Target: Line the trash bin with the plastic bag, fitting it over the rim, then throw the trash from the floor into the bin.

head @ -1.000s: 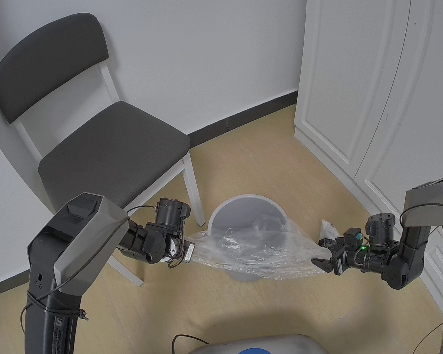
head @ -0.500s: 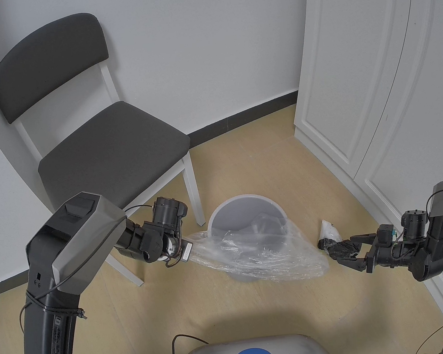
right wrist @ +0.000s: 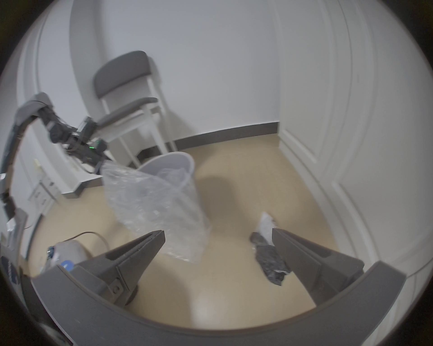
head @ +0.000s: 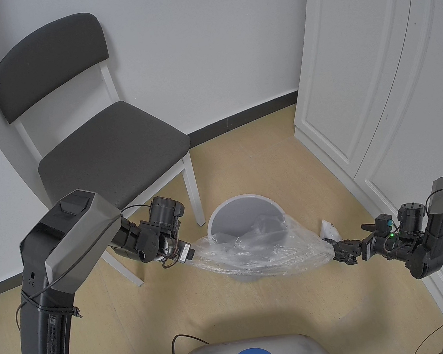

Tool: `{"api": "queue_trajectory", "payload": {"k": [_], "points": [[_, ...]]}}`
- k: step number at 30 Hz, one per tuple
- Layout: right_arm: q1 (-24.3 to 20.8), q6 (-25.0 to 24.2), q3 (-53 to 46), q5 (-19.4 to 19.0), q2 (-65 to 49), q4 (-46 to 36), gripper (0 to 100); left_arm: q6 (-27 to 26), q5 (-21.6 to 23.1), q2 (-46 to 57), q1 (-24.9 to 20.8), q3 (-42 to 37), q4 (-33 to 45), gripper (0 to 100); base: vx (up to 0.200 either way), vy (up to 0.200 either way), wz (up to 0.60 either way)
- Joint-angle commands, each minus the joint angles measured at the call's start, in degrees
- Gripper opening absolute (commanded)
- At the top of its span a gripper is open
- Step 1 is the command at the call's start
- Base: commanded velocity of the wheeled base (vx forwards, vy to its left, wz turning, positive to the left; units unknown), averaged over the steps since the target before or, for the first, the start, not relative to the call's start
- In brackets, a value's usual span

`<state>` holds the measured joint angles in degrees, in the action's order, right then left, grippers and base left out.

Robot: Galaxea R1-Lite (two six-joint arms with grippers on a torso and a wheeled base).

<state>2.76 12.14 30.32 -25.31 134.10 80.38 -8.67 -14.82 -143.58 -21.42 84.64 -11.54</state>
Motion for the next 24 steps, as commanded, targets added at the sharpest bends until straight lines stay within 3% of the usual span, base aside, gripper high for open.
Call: {"api": "queue_trajectory", "payload": {"k": [1, 3, 8, 12, 14, 19, 24], "points": [[-8.1, -1.5, 0.2, 11.9, -4.5, -0.1, 100, -2.9, -0.8, 5.5, -0.4, -5.9, -0.5, 100, 0.000, 0.000, 0.00], [-10.3, -1.3, -0.6, 14.9, -5.3, 0.3, 100, -3.6, -2.0, 7.1, -1.0, -8.4, -2.1, 100, 0.000, 0.000, 0.00], [-14.1, 0.1, -3.9, 17.7, -6.8, 4.1, 100, -7.5, -6.2, 7.9, -1.5, -12.7, -9.0, 100, 0.000, 0.000, 0.00], [-18.9, 2.2, -2.6, 21.7, -6.6, 5.4, 100, -11.6, -8.6, 7.5, -1.3, -16.1, -18.7, 100, 0.000, 0.000, 0.00], [-19.7, 9.7, 2.7, 24.3, -8.1, 0.8, 100, -14.2, -8.6, 7.8, -1.0, -17.9, -24.0, 100, 0.000, 0.000, 0.00], [-23.2, 21.7, 8.3, 28.6, -14.3, -15.3, 100, -17.7, -8.6, 11.1, -1.0, -24.9, -31.1, 100, 0.000, 0.000, 0.00], [-26.4, 32.9, 8.3, 30.8, -15.1, -17.5, 100, -20.4, -8.6, 11.5, -0.9, -28.1, -37.8, 100, 0.000, 0.000, 0.00]]}}
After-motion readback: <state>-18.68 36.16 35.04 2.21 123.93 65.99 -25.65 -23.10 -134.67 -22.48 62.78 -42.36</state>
